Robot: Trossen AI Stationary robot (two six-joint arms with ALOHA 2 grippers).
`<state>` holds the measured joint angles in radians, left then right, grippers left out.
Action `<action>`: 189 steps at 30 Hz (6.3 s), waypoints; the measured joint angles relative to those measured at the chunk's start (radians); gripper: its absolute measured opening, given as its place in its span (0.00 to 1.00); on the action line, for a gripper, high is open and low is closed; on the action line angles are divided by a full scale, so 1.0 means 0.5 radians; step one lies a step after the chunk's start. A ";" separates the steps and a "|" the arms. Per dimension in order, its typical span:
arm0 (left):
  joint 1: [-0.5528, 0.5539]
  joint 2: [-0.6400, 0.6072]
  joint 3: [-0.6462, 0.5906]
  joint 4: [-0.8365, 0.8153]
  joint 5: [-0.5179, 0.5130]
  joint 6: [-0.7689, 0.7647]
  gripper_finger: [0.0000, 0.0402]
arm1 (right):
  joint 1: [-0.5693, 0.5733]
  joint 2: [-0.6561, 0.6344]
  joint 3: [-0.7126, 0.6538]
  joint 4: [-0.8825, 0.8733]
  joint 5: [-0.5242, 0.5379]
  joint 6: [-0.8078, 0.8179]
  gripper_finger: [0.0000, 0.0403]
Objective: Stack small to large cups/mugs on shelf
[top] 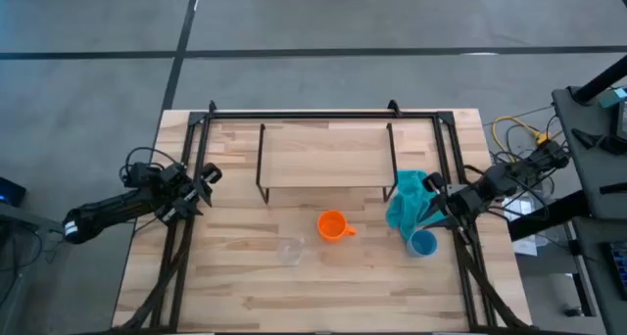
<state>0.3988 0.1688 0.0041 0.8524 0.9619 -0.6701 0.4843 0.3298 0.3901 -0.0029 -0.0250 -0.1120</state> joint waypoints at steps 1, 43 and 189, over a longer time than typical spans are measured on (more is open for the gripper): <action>0.000 0.000 0.001 0.000 0.000 0.000 0.26 | -0.001 0.000 0.000 0.000 0.000 0.000 0.17; 0.000 0.000 0.000 0.000 0.000 0.000 0.26 | -0.001 0.000 -0.001 0.000 0.000 0.000 0.17; -0.008 2.202 2.434 -0.883 0.991 -0.639 0.26 | -0.001 1.436 2.122 -1.601 1.153 0.258 0.17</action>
<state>0.3950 1.2698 1.2209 0.4110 1.4574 -0.9894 0.4839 1.0480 1.4509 -0.8035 0.5515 0.0170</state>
